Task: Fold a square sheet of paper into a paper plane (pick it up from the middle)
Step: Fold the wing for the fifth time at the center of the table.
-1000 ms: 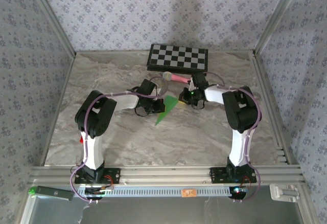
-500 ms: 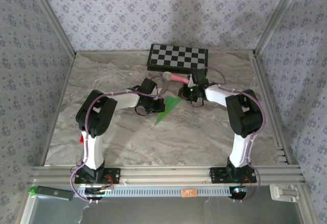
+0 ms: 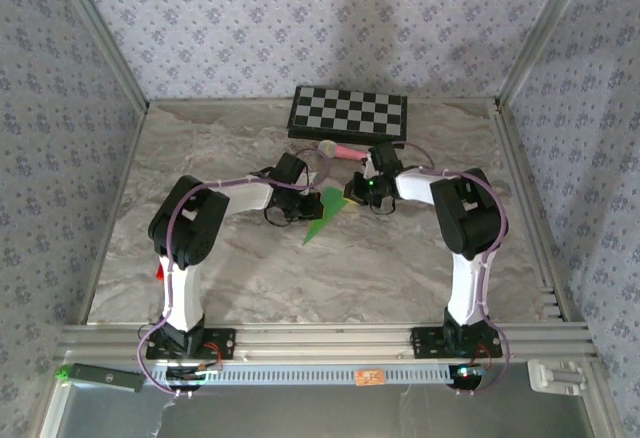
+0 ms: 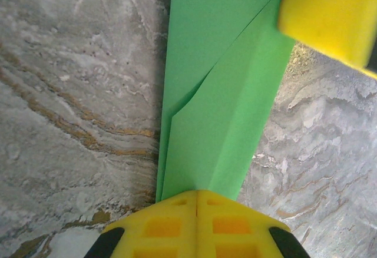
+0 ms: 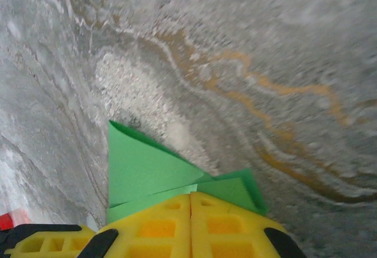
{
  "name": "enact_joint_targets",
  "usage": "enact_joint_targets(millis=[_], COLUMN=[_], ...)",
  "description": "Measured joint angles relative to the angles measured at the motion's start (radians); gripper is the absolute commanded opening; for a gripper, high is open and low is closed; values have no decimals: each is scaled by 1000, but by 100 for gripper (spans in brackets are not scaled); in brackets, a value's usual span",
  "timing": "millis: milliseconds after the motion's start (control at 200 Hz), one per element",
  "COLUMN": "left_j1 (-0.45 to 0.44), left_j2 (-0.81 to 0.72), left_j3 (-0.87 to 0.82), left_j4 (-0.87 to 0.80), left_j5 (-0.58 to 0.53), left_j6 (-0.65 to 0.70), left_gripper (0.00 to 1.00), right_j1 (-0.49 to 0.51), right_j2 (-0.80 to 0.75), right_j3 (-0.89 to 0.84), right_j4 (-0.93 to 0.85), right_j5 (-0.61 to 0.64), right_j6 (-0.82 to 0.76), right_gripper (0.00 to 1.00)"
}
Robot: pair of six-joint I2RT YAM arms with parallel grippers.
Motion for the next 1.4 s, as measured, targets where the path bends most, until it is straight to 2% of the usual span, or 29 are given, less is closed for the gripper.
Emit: enact_joint_targets(millis=[185, 285, 405, 530, 745, 939, 1139, 1399], left_j1=[0, 0, 0, 0, 0, 0, 2, -13], left_j2=[0, 0, 0, 0, 0, -1, -8, -20], left_j3=[-2, -2, 0, 5, 21, 28, 26, 23], left_j4=[3, 3, 1, -4, -36, -60, -43, -2], left_j5=[0, 1, 3, 3, 3, 3, 41, 82], left_j6=[0, 0, 0, -1, -4, -14, -39, -56], left_gripper=[0, 0, 0, 0, 0, 0, 8, 7], right_j1=[-71, -79, -58, 10, 101, 107, 105, 101], right_j2=[0, -10, -51, -96, -77, -15, -10, 3], right_j3=[0, 0, -11, -22, -29, -27, -27, -16], right_j4=[3, 2, 2, 7, 29, 34, 33, 32], right_j5=[3, 24, 55, 60, 34, 11, 8, -9], right_j6=[0, -1, -4, -3, 20, 38, 38, 38], right_gripper=[8, 8, 8, 8, 8, 8, 7, 7])
